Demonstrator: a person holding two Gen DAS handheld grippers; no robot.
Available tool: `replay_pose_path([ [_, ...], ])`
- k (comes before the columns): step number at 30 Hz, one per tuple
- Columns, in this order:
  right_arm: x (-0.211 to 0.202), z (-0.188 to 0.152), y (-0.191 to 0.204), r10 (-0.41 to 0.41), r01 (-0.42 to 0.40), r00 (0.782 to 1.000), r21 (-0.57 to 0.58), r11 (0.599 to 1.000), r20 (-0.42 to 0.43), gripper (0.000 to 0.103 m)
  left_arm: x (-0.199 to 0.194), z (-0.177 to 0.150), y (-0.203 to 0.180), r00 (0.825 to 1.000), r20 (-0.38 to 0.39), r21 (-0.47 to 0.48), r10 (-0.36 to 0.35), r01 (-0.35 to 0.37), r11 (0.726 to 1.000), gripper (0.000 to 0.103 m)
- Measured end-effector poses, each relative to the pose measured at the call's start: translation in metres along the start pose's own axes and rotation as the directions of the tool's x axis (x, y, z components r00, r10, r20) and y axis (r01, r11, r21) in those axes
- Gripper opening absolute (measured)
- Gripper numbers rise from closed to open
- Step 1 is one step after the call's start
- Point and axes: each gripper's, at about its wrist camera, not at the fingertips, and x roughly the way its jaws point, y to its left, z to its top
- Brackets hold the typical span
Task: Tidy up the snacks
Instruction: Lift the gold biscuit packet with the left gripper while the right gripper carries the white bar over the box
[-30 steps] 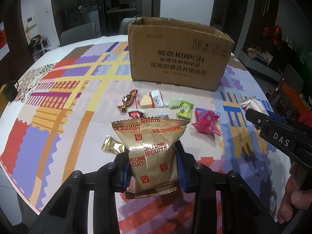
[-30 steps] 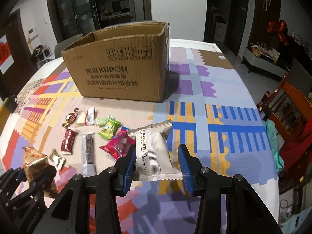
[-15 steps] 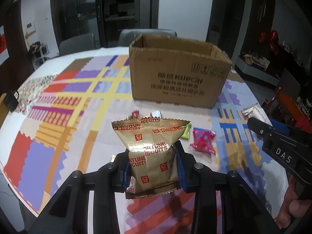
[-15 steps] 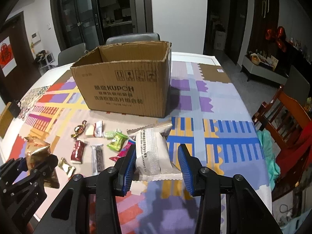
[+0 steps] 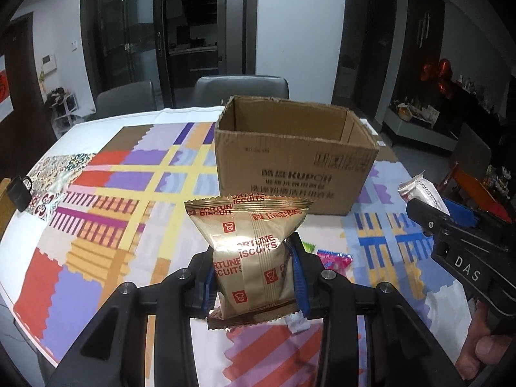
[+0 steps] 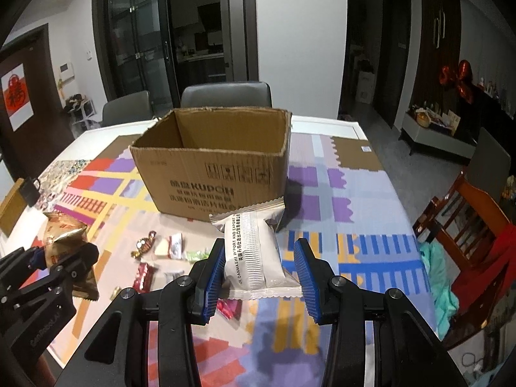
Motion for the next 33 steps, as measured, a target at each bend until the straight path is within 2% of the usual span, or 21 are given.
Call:
replay_pose_path([
  [15,0.001,0.041,0.001,0.003,-0.003,0.997,0.002,1.000,0.074,0.044,0.001,0.053,-0.001,0.997,0.074,0.045,-0.007,0.004,0.999,0.038],
  [33,0.020,0.091,0.003,0.002,-0.002,0.992,0.000,1.000,0.126,0.044,0.025,0.112,0.001,0.990,0.141,0.075,-0.015,0.004,0.997,0.038],
])
